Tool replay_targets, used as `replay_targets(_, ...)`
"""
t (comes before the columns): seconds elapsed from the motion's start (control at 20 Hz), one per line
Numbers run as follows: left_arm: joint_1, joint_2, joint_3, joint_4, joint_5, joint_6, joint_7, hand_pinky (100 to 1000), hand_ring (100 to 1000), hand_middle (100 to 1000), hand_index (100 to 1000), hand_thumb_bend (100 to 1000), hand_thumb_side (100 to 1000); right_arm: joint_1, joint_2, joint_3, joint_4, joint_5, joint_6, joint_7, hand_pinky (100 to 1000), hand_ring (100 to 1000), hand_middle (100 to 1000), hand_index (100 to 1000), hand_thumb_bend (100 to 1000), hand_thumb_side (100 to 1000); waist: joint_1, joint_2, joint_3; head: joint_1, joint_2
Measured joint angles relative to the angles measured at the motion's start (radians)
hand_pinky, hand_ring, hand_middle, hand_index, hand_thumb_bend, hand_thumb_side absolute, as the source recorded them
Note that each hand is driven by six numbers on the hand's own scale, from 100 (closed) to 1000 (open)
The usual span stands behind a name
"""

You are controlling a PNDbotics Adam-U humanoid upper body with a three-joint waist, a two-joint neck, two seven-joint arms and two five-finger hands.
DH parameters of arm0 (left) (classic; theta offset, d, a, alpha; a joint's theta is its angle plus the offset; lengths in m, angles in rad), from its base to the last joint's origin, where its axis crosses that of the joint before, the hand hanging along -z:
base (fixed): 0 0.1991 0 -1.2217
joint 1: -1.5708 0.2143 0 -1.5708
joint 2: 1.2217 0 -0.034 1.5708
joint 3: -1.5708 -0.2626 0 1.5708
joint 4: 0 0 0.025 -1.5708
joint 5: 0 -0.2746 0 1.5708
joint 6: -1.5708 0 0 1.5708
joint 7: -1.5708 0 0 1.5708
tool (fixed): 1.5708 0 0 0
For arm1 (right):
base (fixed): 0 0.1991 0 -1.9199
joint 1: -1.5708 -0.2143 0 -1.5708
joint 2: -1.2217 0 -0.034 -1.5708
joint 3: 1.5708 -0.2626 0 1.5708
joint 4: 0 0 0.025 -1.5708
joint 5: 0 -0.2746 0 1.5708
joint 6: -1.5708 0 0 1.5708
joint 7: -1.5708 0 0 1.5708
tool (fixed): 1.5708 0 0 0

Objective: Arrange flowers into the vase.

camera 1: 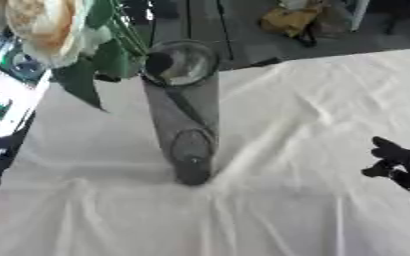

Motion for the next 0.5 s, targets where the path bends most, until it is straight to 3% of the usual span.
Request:
replay_targets(0.25, 0.0, 0.0, 0.0, 0.001, 0.002, 0.0, 0.008, 979, 998, 1000, 1000, 583, 1000, 0.001, 0.0, 0.001, 0.0, 0.0, 0.0, 0.0, 727, 1000, 543, 786, 100, 1000, 0.0, 0.0, 0.001, 0.0, 0.0)
replay_targets(0.45, 0.0, 0.007, 0.0, 0.003, 0.003, -0.004, -0.021, 979, 998, 1000, 1000, 585, 1000, 0.004, 0.0, 0.003, 0.0, 0.001, 0.0, 0.0, 727, 1000, 543, 786, 100, 1000, 0.0, 0.0, 0.003, -0.002, 0.0)
replay_targets(0.5, 0.0, 0.009, 0.0, 0.003, 0.004, -0.004, -0.027, 994, 1000, 1000, 1000, 625, 1000, 0.004, 0.0, 0.003, 0.0, 0.001, 0.0, 0.0, 727, 1000, 543, 786, 100, 1000, 0.0, 0.0, 0.004, -0.002, 0.0)
